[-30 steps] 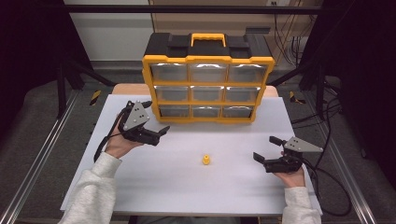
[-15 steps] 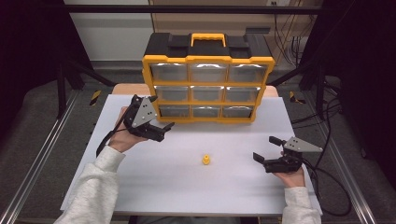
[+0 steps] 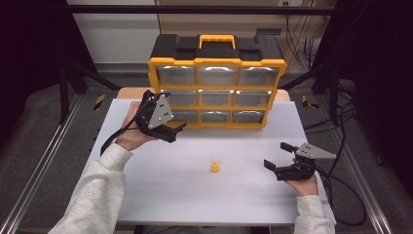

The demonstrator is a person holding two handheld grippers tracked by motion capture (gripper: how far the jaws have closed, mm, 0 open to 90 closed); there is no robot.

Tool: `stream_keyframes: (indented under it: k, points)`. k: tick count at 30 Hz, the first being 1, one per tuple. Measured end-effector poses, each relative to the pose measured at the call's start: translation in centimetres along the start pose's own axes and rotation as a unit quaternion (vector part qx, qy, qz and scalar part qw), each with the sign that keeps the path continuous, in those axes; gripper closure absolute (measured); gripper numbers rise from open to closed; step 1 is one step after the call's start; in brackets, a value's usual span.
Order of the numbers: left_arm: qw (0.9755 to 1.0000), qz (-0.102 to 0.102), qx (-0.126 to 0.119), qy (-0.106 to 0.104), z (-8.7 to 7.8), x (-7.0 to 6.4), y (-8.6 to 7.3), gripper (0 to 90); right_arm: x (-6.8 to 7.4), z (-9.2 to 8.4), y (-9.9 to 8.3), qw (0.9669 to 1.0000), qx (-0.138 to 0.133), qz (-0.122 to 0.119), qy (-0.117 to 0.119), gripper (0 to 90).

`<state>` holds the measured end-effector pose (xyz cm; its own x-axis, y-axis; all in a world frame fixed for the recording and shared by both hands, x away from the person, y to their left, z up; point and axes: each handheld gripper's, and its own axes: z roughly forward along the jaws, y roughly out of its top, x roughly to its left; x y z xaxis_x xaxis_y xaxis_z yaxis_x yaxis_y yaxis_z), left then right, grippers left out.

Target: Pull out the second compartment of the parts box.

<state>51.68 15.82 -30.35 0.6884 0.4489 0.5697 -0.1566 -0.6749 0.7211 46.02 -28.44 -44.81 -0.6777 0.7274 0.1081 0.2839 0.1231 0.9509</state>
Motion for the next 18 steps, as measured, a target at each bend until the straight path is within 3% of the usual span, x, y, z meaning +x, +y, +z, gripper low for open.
stream_keyframes:
  k: [18]
  points:
    - [0.9976, 0.068, 0.006, 0.008, 1.1, 0.2, 2.8, 1.8, 0.0, 0.0, 0.0, 1.0000, 0.004, -0.001, 0.000, 0.3]
